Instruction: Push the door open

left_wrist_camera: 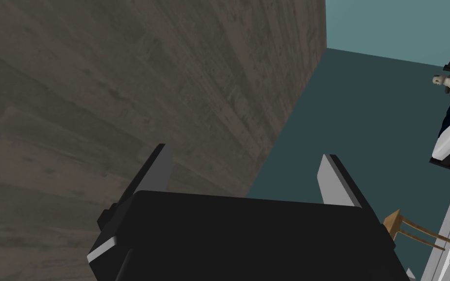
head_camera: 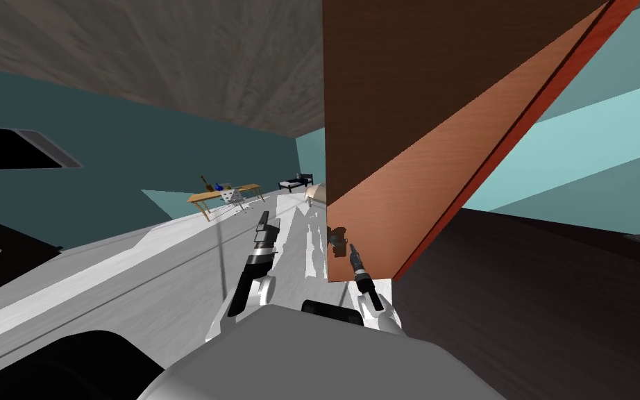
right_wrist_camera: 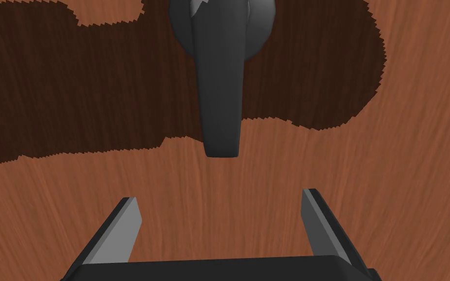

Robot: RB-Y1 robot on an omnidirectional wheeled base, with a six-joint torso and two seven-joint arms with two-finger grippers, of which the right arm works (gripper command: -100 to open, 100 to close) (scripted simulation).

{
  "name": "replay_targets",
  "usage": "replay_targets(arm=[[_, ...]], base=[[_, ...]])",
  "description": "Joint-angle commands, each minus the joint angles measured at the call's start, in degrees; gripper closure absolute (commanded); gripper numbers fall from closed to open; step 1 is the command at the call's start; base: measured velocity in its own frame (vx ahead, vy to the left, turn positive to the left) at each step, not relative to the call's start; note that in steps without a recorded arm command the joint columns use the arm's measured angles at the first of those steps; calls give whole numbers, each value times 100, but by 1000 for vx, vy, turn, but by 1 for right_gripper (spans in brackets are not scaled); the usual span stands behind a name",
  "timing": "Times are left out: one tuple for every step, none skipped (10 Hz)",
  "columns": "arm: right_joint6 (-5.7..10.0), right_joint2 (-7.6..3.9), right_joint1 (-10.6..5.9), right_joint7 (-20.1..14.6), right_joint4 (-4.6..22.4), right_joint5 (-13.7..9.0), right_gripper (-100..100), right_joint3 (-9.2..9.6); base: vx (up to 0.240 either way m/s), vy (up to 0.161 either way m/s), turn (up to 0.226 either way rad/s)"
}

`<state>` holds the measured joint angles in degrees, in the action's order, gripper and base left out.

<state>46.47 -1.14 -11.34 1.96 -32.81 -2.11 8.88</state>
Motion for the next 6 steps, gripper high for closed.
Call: replay_targets(arm=[[-1,48,-5,9,1,-7,-100,-18],[3,111,-8,14,7,-11,-100,-28],[8,224,-12,20,13,-15,-100,-40],[11,310,-14,23,17,-18,-100,-47],[-7,231,-20,-4,13,-16,-100,-38],[-7,231,-20,-4,13,-16,100,-38]], base=[[151,126,34],[117,142,26],[149,126,28],[142,102,24],[55,45,2],[-7,-3,-4]])
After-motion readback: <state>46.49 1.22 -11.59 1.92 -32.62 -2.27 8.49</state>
